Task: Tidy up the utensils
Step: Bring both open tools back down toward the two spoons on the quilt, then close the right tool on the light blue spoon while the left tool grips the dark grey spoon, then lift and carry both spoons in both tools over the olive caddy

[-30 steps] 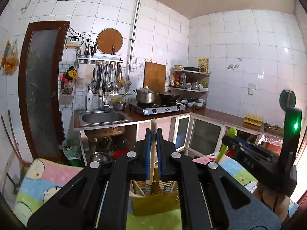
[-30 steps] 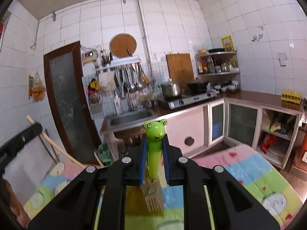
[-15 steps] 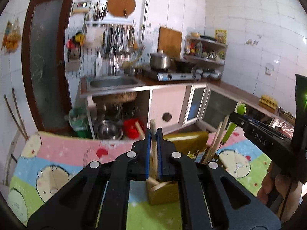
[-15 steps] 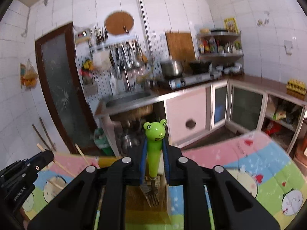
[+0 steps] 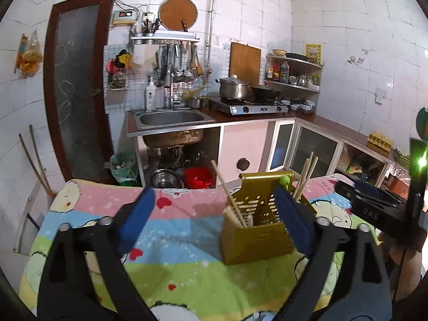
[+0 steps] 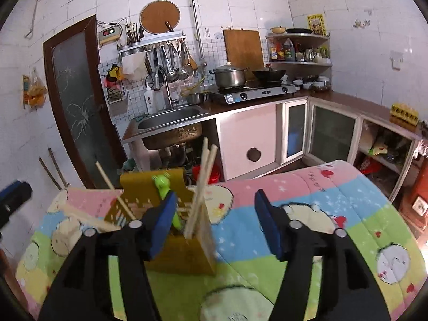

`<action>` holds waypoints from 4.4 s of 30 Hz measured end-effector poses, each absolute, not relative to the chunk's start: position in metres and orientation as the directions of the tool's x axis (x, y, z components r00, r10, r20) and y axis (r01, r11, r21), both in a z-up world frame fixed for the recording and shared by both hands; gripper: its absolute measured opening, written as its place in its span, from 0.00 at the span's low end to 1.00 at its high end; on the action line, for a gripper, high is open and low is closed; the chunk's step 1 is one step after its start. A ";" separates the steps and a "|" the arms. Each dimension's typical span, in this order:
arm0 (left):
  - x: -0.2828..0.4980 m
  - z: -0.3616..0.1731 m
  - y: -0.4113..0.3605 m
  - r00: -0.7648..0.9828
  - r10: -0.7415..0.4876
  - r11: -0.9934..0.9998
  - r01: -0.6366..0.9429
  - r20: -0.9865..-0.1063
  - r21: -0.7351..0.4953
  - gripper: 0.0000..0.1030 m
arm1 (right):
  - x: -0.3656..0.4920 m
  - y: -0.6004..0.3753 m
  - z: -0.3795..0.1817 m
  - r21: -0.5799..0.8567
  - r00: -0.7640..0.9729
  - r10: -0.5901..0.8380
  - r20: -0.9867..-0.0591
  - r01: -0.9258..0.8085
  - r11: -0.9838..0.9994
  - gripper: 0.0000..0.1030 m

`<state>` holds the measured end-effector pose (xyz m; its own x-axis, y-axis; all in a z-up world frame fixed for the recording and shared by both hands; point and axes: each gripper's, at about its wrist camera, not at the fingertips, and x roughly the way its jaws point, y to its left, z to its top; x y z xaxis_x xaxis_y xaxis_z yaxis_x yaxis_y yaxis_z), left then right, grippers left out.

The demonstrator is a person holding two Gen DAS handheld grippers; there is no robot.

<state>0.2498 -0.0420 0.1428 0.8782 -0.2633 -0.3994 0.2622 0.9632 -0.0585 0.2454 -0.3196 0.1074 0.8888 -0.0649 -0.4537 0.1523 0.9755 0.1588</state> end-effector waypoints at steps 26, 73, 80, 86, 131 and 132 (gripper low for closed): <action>0.187 -0.008 -0.004 0.790 -0.129 0.987 0.160 -0.599 -0.002 0.95 | 0.137 -0.251 -0.008 0.031 0.809 -0.019 -0.588 0.045 0.998 0.77; 0.209 -0.059 -0.001 0.617 -0.081 0.983 0.178 -0.782 0.039 0.95 | 0.206 -0.201 -0.036 0.037 0.586 0.097 -0.804 -0.114 0.993 0.32; 0.204 -0.053 -0.020 0.579 -0.179 0.976 0.208 -0.796 -0.068 0.95 | 0.177 -0.250 -0.035 -0.029 0.609 -0.013 -0.793 -0.017 0.999 0.32; 0.192 -0.050 -0.052 0.564 -0.186 0.970 0.237 -0.805 -0.058 0.95 | 0.169 -0.288 -0.039 -0.026 0.624 -0.066 -0.779 0.074 0.997 0.32; 0.185 -0.045 -0.092 0.553 -0.200 0.957 0.286 -0.809 -0.041 0.33 | 0.159 -0.290 -0.031 0.117 0.677 0.040 -0.735 0.069 0.991 0.32; 0.185 -0.042 -0.090 0.560 -0.204 0.958 0.283 -0.803 -0.046 0.33 | 0.157 -0.291 -0.030 0.124 0.681 0.045 -0.731 0.067 0.990 0.32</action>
